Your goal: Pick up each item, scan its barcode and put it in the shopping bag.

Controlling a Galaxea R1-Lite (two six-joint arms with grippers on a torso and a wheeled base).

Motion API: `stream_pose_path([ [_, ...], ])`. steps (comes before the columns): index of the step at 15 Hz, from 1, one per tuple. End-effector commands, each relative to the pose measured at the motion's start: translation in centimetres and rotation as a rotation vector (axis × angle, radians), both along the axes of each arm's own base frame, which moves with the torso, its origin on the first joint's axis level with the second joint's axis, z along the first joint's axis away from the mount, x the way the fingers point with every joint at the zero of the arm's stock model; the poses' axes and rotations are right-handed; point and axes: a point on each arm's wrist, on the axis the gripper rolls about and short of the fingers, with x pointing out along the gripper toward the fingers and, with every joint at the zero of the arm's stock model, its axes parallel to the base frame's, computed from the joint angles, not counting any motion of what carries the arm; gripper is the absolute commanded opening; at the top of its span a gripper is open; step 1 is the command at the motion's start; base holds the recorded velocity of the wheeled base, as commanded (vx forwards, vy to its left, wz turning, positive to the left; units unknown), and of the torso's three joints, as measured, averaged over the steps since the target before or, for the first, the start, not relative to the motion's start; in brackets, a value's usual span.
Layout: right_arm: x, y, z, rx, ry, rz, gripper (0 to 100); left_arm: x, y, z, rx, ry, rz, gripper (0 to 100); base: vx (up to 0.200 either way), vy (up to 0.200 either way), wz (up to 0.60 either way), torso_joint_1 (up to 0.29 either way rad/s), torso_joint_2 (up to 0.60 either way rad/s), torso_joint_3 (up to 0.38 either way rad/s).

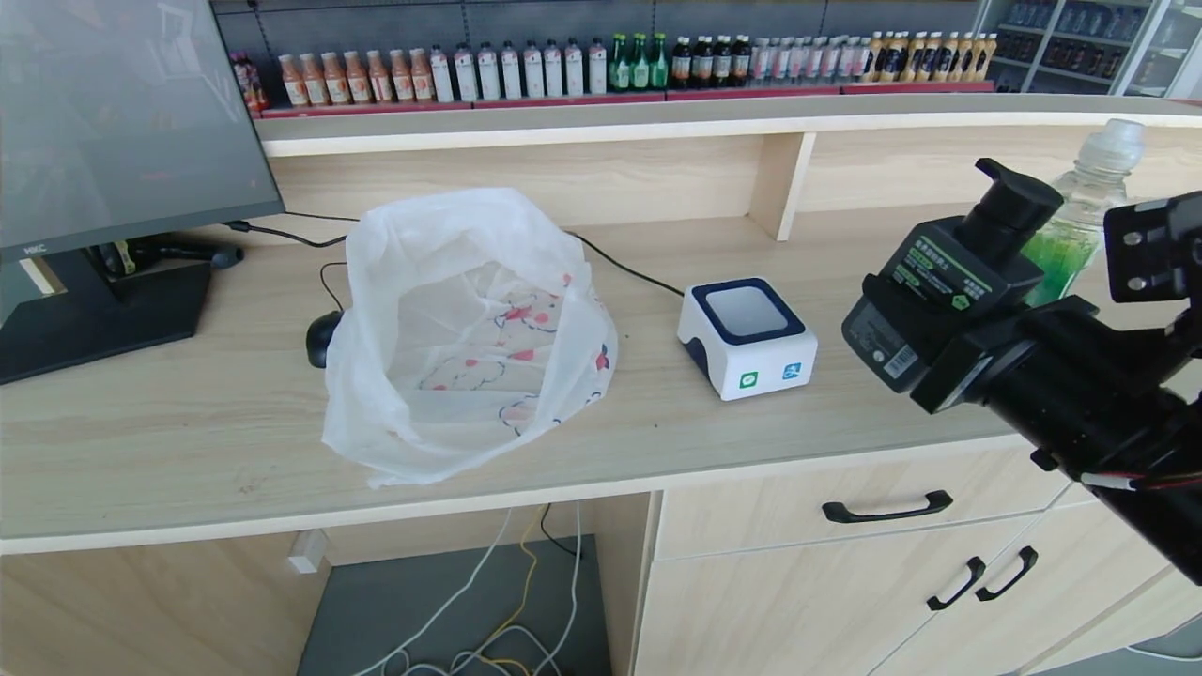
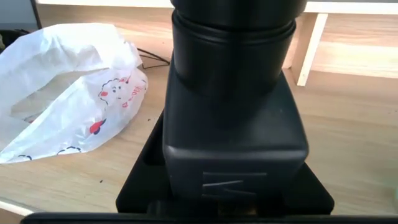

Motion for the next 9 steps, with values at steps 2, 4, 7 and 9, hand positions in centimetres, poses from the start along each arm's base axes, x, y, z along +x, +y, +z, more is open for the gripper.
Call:
stream_pose_path([
  [2, 0.03, 0.0, -0.19, -0.005, 0.005, 0.002, 0, 0.0, 0.0, 0.01, -0.002, -0.001, 0.0, 100, 0.0, 0.2, 0.0, -0.002, 0.0, 0.007],
  [4, -0.07, -0.06, -0.43, -0.009, 0.013, 0.002, 0, 0.0, 0.0, 0.01, 0.0, -0.001, 0.0, 100, 0.0, 0.2, 0.0, 0.01, 0.0, 0.002],
  [7, -0.03, -0.04, -0.53, -0.011, 0.016, 0.002, 0, 0.0, 0.0, 0.01, -0.002, -0.001, 0.0, 100, 0.0, 0.2, 0.0, -0.001, 0.0, 0.002],
  [9, 0.21, 0.09, -0.5, -0.009, 0.017, 0.002, 0, 0.0, 0.0, 0.01, 0.0, -0.001, 0.0, 100, 0.0, 0.2, 0.0, 0.005, 0.0, 0.002],
])
